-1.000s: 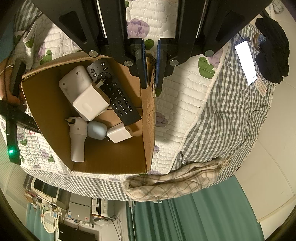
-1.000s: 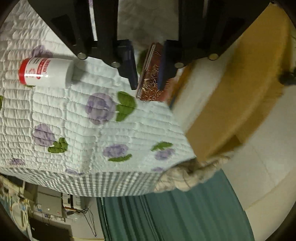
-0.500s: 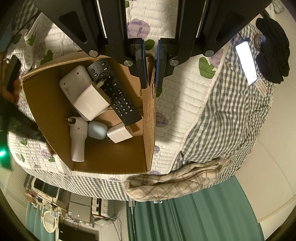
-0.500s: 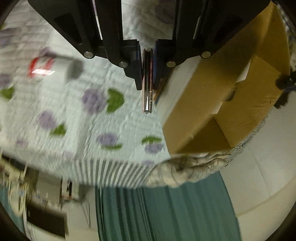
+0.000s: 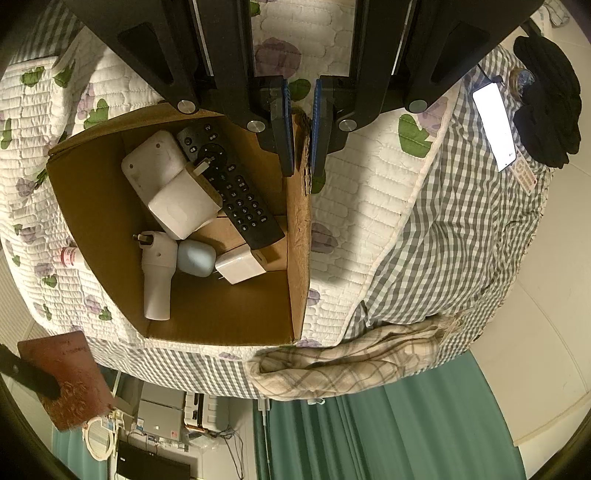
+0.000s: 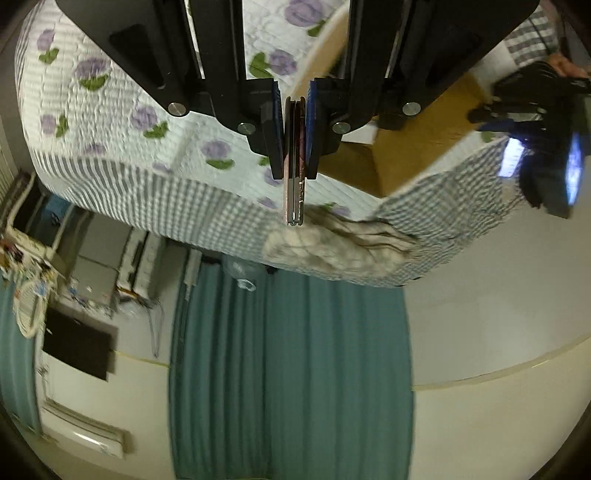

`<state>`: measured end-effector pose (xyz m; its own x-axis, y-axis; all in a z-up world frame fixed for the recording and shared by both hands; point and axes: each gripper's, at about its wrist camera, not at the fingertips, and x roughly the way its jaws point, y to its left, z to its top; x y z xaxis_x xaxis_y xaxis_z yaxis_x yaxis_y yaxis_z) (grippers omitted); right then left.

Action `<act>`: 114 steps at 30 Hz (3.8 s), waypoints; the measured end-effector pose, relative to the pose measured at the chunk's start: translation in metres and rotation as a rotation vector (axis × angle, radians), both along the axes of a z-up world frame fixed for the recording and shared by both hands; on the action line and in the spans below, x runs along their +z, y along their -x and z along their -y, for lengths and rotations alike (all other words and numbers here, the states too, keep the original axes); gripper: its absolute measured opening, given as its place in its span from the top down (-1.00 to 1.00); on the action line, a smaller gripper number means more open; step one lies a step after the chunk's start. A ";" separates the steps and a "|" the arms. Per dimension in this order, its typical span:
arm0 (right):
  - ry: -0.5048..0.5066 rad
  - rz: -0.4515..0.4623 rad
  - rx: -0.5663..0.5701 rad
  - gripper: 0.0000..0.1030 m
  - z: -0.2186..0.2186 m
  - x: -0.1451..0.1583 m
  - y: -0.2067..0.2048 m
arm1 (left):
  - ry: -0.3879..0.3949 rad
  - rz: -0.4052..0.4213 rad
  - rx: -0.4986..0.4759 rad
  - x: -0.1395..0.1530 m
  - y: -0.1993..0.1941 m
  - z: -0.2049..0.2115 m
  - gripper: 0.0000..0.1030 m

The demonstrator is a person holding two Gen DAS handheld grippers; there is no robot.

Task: Organize rigid objects
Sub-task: 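Carry the pink card case into the box and release it, then grasp the red-capped white pill bottle with the right gripper and lift it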

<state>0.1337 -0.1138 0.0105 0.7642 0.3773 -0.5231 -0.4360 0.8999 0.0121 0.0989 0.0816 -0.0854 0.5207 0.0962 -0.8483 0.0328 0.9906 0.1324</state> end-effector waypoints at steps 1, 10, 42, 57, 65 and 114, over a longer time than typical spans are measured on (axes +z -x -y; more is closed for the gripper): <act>0.007 -0.001 0.015 0.81 -0.008 0.000 0.003 | 0.000 0.000 0.000 0.000 0.000 0.000 0.85; 0.183 -0.015 0.084 0.81 -0.073 -0.031 0.008 | 0.004 0.000 0.001 0.000 0.000 0.001 0.85; -0.036 -0.026 -0.119 -0.84 0.045 -0.014 -0.005 | 0.017 0.000 -0.001 0.002 0.002 -0.004 0.84; 0.077 -0.195 -0.410 -0.84 0.158 -0.111 -0.049 | -0.010 -0.004 0.008 0.002 -0.001 -0.003 0.84; 0.082 -0.339 -0.424 -0.84 0.162 -0.165 -0.065 | 0.007 -0.005 0.011 0.002 -0.001 -0.004 0.84; -0.016 0.013 -0.099 -0.50 0.022 0.011 -0.011 | 0.005 -0.007 0.002 0.003 0.000 -0.007 0.84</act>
<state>0.1449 -0.1355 0.0219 0.8047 0.3081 -0.5075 -0.3452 0.9383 0.0223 0.0988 0.0882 -0.0826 0.5145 0.0929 -0.8524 0.0320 0.9913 0.1274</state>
